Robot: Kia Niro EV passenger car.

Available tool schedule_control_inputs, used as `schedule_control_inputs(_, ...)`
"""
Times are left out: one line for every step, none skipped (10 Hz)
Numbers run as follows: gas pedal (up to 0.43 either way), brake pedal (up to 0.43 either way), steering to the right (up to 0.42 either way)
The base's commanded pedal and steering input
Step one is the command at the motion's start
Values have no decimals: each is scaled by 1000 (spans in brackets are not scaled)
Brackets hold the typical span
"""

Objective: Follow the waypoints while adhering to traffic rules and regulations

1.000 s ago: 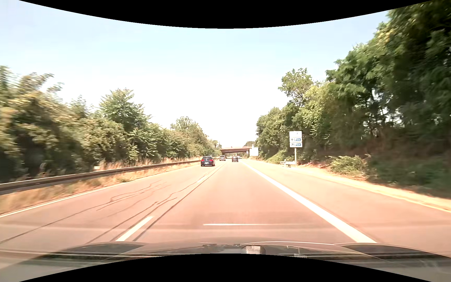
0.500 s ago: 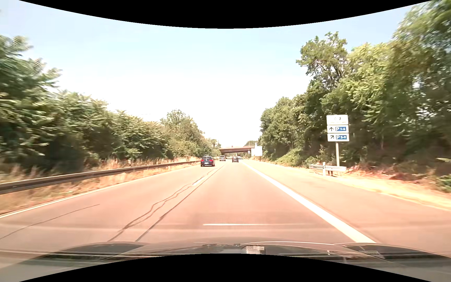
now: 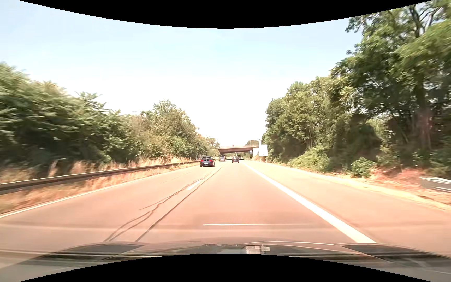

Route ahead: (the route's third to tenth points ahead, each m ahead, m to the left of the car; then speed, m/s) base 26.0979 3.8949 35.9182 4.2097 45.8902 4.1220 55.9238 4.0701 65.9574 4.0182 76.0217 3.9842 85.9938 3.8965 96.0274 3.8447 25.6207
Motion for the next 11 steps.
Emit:
schedule_control_inputs(138,0,-1)
schedule_control_inputs(138,0,-1)
schedule_control_inputs(138,0,-1)
schedule_control_inputs(138,0,-1)
schedule_control_inputs(138,0,-1)
schedule_control_inputs(138,0,-1)
schedule_control_inputs(138,0,-1)
schedule_control_inputs(138,0,-1)
schedule_control_inputs(138,0,-1)
schedule_control_inputs(138,0,-1)
schedule_control_inputs(138,0,-1)
